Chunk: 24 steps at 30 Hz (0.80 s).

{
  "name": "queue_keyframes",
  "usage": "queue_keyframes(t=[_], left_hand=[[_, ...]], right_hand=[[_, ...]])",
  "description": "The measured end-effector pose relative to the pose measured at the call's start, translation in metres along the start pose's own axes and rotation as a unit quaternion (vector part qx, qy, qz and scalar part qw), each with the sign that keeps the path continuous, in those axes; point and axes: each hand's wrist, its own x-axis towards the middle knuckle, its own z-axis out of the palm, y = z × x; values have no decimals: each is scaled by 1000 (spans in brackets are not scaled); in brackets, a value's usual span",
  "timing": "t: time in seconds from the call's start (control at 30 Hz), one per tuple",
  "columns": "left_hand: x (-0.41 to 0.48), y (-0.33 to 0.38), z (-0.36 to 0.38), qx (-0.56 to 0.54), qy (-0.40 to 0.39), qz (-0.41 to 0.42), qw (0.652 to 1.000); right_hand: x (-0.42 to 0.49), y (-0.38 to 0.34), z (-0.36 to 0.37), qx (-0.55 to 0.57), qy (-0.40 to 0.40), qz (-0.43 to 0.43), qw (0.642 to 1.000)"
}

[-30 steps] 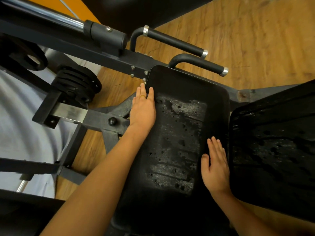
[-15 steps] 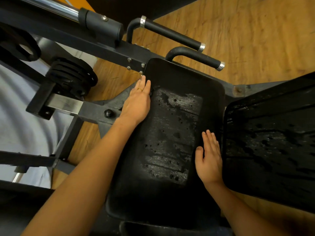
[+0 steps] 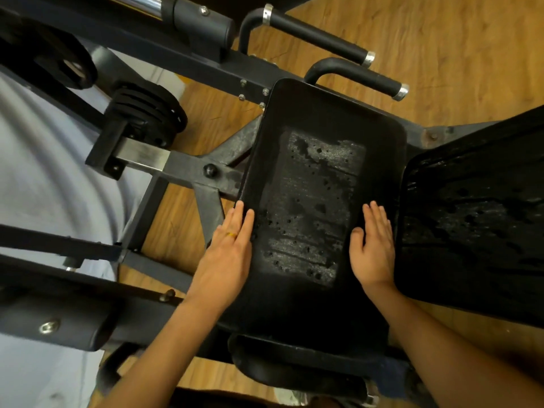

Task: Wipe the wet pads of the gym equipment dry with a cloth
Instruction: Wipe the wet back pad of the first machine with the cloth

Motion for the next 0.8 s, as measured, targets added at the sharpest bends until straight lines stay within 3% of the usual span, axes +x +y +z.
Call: queue_keyframes(t=[0.23,0.47,0.6,0.8], left_hand=[[-19,-1,8,-4,24,0,1000],[-28,8,8,-90,61,-83,991],[-27,11,9,-77,76,-107,988],[-56,16,20,59,25,-4,998]], right_hand=[[0,1,1,-1,6,-6,1000],[0,4,4,-6,10,-3,1000],[1,4,2,0,12,-10,1000],[1,2,1,0,5,-2,1000]])
